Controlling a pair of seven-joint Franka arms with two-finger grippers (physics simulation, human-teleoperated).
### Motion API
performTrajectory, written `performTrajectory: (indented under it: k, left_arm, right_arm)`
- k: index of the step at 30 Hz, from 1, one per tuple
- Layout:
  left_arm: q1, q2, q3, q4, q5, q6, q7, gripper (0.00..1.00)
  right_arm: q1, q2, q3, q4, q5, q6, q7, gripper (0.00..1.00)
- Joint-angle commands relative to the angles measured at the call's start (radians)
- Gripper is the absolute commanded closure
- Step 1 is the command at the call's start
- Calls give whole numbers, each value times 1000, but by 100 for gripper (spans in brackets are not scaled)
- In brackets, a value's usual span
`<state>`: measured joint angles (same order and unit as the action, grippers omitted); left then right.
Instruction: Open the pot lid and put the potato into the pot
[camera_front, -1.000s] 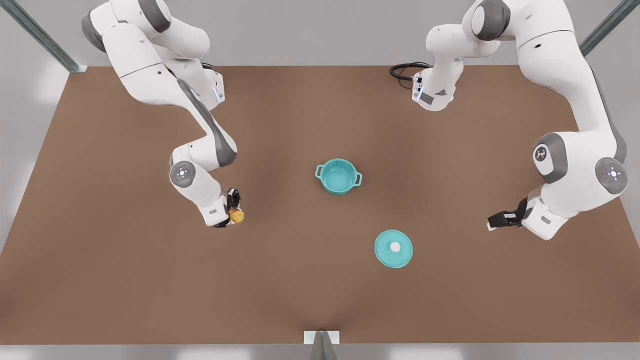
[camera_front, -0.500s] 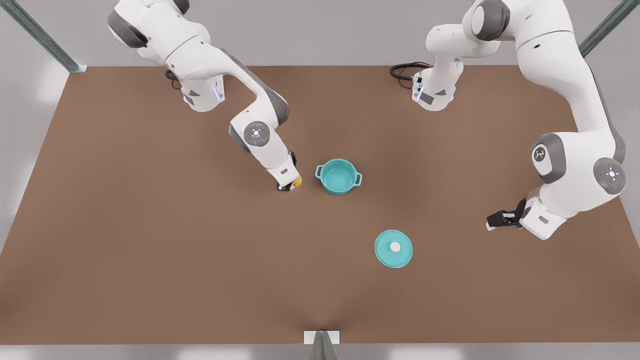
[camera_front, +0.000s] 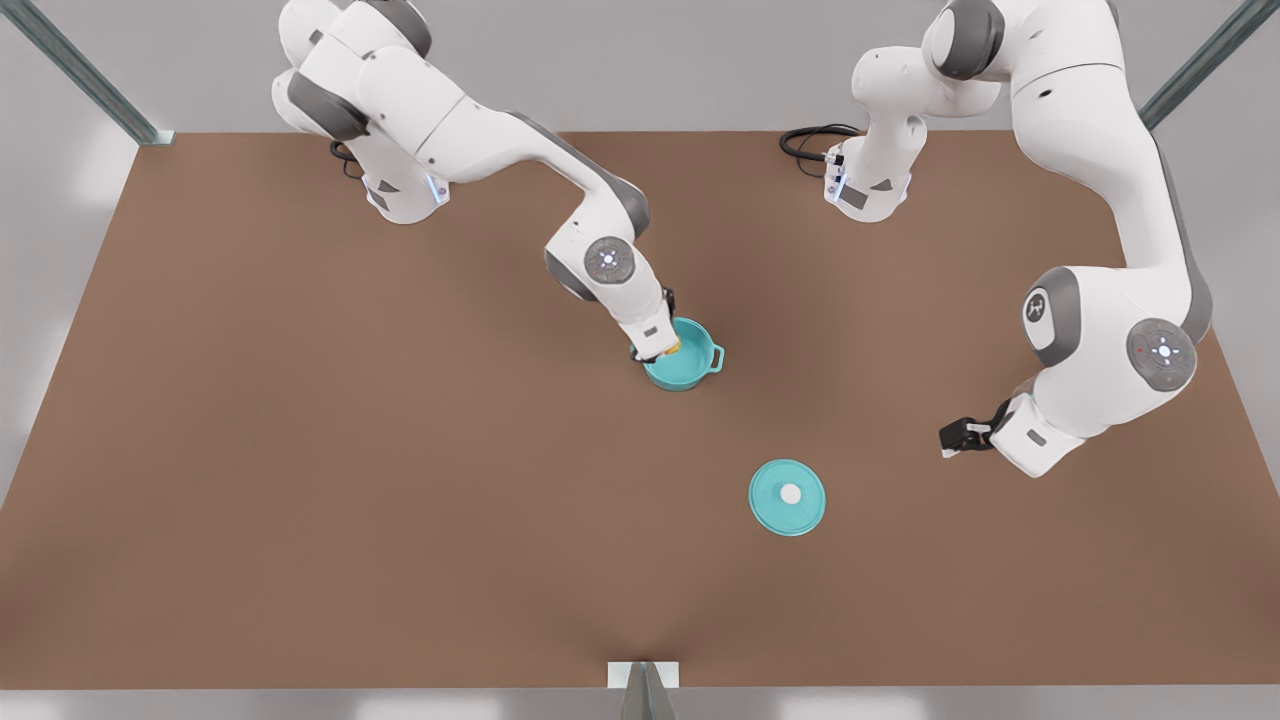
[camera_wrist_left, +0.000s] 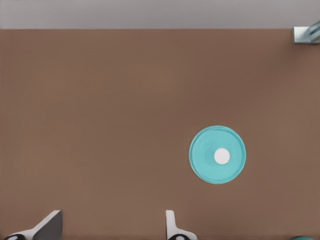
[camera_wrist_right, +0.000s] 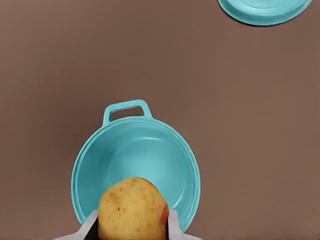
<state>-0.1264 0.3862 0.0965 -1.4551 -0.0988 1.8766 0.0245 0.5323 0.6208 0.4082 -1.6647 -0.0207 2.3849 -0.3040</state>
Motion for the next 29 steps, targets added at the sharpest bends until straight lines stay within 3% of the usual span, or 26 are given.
performTrajectory:
  k: [1,6,7,8,12,13,14,16,18,21,29]
  left_arm:
    - [2,-1,0,1,13,-1,-3,0]
    - [4,-1,0,1,14,-1,-3,0]
    - [5,-1,0,-1,13,-1,-3,0]
    - [5,-1,0,1,13,-1,-3,0]
    - [1,-1,0,1,14,-1,-3,0]
    - [1,-1,0,1,14,-1,-3,0]
    - [1,-1,0,1,14,-1,-3,0]
    - [-6,0,-3,-4,13,-5,-3,0]
    - [-19,2,-5,-7,13,-14,3,0]
    - [-19,2,-5,-4,14,-13,5,0]
    - [-25,13,-11,16,-2,15,-46,0]
  right_arm:
    - [50,36,-31,43,-12,20,342,54]
    - [109,45,-31,66,-12,19,411,50]
    - [109,45,-35,66,-13,19,410,34]
    - [109,43,-45,66,-13,19,410,0]
    - [103,42,-46,117,-12,3,404,0]
    - [81,-9,-110,138,-12,-90,396,0]
    - [-14,-88,-200,175,-16,-295,287,0]
    - [-400,-135,-213,302,-10,-633,-90,0]
    - [-610,-170,-210,309,-15,-704,-124,0]
    - [-654,-234,-198,304,-13,-832,64,0]
    - [-646,-239,-197,287,-13,-842,114,0]
